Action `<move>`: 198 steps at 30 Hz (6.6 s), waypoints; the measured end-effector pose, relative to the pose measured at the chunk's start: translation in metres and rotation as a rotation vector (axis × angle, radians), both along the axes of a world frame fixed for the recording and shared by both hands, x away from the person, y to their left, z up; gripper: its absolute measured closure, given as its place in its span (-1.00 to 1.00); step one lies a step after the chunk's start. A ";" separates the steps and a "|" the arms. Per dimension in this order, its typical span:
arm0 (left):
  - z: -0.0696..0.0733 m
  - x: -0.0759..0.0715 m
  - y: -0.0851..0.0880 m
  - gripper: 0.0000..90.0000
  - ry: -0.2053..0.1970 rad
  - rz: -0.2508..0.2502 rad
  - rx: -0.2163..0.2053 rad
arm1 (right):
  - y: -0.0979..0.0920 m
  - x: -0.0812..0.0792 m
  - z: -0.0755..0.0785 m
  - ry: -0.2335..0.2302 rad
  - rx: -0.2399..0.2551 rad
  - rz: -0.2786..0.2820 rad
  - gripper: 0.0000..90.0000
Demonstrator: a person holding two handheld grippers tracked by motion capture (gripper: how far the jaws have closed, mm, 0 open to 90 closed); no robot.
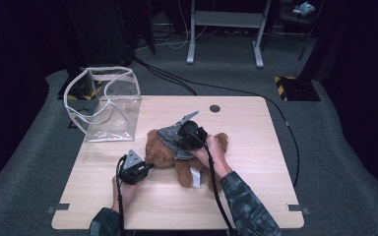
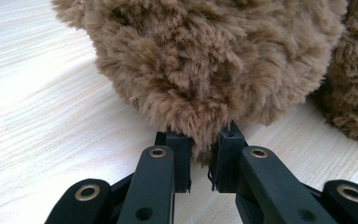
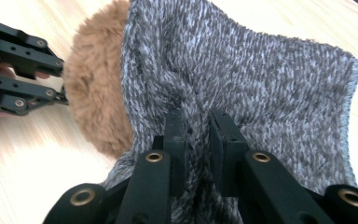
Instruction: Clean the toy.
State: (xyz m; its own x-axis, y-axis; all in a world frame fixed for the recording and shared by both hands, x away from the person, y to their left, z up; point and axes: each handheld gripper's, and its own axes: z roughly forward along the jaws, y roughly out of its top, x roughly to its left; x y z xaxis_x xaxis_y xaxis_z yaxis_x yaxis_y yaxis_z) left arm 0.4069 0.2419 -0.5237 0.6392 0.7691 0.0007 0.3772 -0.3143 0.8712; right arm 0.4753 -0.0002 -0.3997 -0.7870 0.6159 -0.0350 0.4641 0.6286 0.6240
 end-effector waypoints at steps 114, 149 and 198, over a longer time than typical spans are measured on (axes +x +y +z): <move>0.000 0.000 -0.001 0.80 -0.005 -0.002 0.009 | -0.070 0.021 -0.021 -0.079 0.054 -0.293 0.76; -0.001 0.000 -0.002 0.80 -0.006 0.003 0.016 | 0.011 0.041 -0.017 -0.030 0.015 -0.183 0.75; 0.000 0.000 -0.004 0.80 0.002 0.000 0.034 | -0.156 0.021 -0.037 0.015 0.103 -0.502 0.76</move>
